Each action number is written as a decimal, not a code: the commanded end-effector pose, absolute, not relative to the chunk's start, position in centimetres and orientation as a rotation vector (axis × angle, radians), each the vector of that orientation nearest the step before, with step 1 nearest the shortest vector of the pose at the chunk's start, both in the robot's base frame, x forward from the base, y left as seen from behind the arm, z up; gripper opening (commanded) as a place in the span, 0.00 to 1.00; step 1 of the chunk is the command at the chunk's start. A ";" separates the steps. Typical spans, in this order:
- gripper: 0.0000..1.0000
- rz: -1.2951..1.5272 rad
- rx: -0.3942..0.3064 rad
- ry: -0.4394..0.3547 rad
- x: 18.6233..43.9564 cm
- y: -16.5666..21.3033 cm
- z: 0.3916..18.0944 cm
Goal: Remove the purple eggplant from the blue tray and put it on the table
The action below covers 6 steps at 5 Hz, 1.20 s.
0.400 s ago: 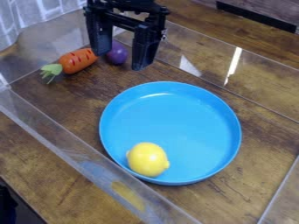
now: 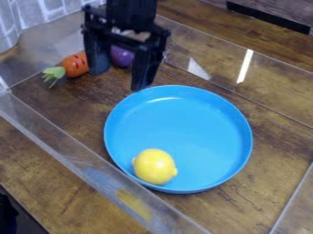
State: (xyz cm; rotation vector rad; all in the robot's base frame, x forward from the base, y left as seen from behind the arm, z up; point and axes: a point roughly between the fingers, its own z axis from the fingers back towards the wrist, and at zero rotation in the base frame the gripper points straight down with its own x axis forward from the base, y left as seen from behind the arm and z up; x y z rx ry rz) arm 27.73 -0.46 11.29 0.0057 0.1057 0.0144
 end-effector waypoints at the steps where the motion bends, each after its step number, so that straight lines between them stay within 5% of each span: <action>1: 1.00 0.034 0.007 0.039 28.0 0.4 12.3; 2: 1.00 0.048 0.008 0.040 27.3 0.8 11.2; 6: 1.00 -0.053 0.003 0.024 27.1 -2.0 12.0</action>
